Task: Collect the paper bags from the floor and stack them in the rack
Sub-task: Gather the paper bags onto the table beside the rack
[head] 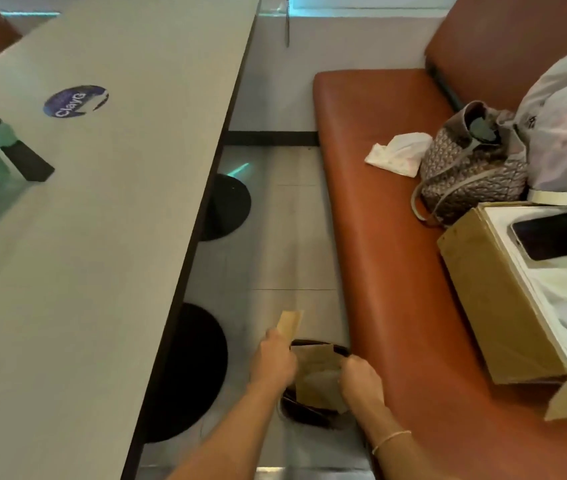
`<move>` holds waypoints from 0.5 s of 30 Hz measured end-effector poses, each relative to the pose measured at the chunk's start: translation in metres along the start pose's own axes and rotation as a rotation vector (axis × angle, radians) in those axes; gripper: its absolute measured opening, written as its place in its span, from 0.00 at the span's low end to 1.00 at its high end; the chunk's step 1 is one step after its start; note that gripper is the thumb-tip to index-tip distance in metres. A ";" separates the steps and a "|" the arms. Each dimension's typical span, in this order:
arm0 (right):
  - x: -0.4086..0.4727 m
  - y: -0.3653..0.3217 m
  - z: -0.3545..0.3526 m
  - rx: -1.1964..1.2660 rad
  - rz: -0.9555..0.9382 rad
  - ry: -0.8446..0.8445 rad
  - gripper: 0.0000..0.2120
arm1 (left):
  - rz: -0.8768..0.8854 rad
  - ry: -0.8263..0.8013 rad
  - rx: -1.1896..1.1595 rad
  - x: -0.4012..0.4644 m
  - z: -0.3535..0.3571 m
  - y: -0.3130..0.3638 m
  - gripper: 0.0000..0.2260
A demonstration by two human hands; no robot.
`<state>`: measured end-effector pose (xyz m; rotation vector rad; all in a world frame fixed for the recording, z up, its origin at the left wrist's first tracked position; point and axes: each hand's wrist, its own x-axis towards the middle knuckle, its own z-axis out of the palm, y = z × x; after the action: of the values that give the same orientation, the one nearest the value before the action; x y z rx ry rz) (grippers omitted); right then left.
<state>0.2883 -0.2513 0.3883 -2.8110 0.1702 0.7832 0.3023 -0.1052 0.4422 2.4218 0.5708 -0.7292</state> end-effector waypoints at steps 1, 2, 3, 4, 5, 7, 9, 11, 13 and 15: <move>0.005 0.002 0.006 -0.004 -0.001 0.000 0.17 | -0.030 0.013 -0.001 0.004 0.006 -0.004 0.13; 0.011 0.003 0.012 -0.004 -0.005 0.005 0.17 | -0.058 0.027 -0.002 0.009 0.011 -0.007 0.13; 0.015 0.005 0.017 0.005 -0.005 0.003 0.17 | -0.078 0.025 0.003 0.012 0.015 -0.010 0.14; 0.019 0.005 0.021 0.007 -0.005 -0.003 0.17 | -0.086 0.008 0.013 0.016 0.020 -0.013 0.15; 0.024 0.005 0.026 0.011 -0.013 -0.016 0.17 | -0.089 -0.025 0.031 0.021 0.026 -0.016 0.16; 0.034 0.004 0.036 0.028 -0.033 -0.068 0.18 | -0.092 -0.105 0.083 0.033 0.039 -0.024 0.19; 0.041 0.003 0.043 0.021 -0.051 -0.139 0.20 | -0.088 -0.191 0.148 0.043 0.050 -0.032 0.20; 0.045 0.003 0.047 -0.003 -0.067 -0.190 0.21 | -0.030 -0.257 0.237 0.048 0.057 -0.036 0.18; 0.046 0.005 0.047 -0.002 -0.052 -0.208 0.21 | 0.057 -0.293 0.281 0.051 0.062 -0.036 0.16; 0.045 0.008 0.044 0.040 -0.031 -0.183 0.22 | 0.153 -0.307 0.275 0.053 0.066 -0.035 0.11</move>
<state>0.3032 -0.2506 0.3271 -2.6803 0.1107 1.0118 0.2998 -0.1059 0.3506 2.4934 0.1695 -1.1474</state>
